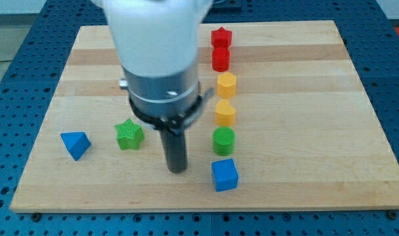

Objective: Push the green star to the left of yellow hexagon

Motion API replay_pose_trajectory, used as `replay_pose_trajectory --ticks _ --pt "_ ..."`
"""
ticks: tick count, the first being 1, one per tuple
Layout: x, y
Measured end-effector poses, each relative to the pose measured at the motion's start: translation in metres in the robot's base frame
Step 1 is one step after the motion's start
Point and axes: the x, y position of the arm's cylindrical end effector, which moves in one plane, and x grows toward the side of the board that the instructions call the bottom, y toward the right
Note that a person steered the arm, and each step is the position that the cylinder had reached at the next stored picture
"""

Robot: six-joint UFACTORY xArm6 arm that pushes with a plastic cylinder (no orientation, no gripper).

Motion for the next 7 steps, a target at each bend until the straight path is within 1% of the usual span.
replay_pose_trajectory --ticks 1,2,3,4,5,6,7 --pt "-0.021 -0.009" --pt "-0.005 -0.008" --pt "-0.011 -0.044" --pt "-0.042 -0.059" --pt "-0.080 -0.060" --pt "-0.104 -0.060" --pt "-0.116 -0.059"
